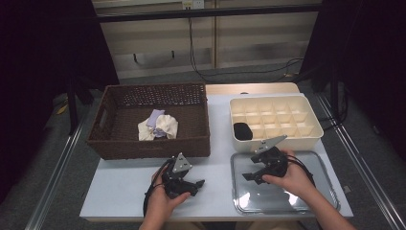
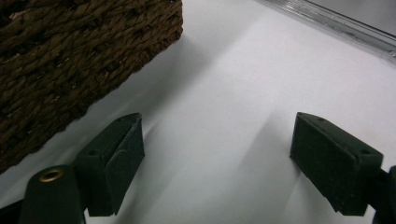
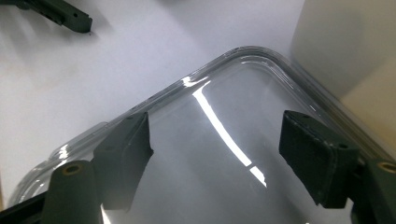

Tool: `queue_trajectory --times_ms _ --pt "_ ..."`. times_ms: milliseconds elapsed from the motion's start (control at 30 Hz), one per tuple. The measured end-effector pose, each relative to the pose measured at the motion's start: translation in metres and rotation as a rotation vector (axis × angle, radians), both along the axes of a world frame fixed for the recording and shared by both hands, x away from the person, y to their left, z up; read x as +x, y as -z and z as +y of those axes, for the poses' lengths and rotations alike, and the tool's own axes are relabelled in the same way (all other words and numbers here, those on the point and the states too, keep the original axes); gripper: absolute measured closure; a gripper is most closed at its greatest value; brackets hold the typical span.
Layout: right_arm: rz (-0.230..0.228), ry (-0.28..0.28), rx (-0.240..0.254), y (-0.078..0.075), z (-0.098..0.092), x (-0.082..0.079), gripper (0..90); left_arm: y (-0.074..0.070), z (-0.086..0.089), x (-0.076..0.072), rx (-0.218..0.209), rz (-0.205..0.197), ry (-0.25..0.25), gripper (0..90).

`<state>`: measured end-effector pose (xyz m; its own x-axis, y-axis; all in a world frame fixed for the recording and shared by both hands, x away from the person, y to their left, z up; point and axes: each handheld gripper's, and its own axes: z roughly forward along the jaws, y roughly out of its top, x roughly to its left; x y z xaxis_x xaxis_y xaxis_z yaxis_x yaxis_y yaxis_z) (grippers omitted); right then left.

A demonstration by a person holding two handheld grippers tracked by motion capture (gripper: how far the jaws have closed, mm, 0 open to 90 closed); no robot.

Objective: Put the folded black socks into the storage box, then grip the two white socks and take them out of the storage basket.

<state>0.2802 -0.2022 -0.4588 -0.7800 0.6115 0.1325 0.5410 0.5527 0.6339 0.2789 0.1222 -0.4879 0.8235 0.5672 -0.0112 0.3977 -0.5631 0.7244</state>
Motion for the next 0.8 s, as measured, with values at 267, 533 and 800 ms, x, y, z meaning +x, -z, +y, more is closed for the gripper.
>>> queue_trajectory --times_ms 267,533,800 --pt "-0.061 -0.047 0.001 0.013 0.003 -0.004 18.1 0.0 0.0 0.0 0.002 -0.003 0.002 17.3" --pt "-0.131 -0.051 -0.004 0.019 0.006 -0.011 15.9 0.0 0.0 0.0 -0.004 0.002 0.002 17.2" --pt "-0.161 -0.031 0.033 0.024 0.002 -0.013 15.8 0.0 0.0 0.0 -0.004 0.002 0.002 17.2"
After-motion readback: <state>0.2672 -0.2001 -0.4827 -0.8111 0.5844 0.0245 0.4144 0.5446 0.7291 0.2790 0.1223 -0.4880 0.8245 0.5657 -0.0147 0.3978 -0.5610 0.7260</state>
